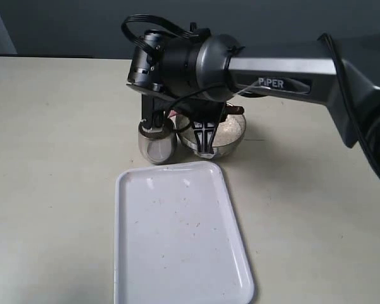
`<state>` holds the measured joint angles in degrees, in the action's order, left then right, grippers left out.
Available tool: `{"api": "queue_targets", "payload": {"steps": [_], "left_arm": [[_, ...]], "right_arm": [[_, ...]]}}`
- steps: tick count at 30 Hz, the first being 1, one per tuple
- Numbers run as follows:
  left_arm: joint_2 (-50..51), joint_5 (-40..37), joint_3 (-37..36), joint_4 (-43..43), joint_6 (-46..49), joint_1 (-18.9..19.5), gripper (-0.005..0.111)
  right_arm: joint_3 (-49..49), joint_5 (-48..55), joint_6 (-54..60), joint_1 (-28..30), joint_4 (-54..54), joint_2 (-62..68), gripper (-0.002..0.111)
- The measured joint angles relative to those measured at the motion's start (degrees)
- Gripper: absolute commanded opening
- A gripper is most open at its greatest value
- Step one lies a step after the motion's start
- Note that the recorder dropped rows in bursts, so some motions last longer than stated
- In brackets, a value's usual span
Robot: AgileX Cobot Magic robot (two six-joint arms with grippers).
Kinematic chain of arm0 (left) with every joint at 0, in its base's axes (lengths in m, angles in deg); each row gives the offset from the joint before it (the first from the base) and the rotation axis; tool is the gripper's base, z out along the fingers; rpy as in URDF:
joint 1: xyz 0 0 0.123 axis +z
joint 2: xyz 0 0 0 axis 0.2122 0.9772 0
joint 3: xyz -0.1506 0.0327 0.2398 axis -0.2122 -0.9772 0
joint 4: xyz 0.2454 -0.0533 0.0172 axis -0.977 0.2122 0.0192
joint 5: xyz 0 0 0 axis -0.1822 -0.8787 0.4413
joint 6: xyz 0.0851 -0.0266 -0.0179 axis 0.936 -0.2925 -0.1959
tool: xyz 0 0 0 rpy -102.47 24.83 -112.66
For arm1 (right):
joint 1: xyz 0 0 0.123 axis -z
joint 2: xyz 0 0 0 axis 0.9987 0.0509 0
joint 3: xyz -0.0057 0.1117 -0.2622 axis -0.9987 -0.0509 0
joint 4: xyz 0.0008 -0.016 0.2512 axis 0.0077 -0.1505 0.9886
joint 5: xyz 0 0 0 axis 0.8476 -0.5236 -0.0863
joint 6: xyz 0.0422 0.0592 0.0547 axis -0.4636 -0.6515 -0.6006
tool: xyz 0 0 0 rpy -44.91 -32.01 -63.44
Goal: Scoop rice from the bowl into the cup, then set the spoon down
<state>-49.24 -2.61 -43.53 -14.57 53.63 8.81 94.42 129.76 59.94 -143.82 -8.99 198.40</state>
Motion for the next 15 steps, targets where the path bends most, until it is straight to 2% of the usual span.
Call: {"api": "queue_targets", "payload": {"steps": [15], "left_arm": [[0.0,0.0,0.0,0.0,0.0,0.0,0.001]], "right_arm": [[0.0,0.1,-3.8,-1.2,-1.1,1.4,0.0]]}}
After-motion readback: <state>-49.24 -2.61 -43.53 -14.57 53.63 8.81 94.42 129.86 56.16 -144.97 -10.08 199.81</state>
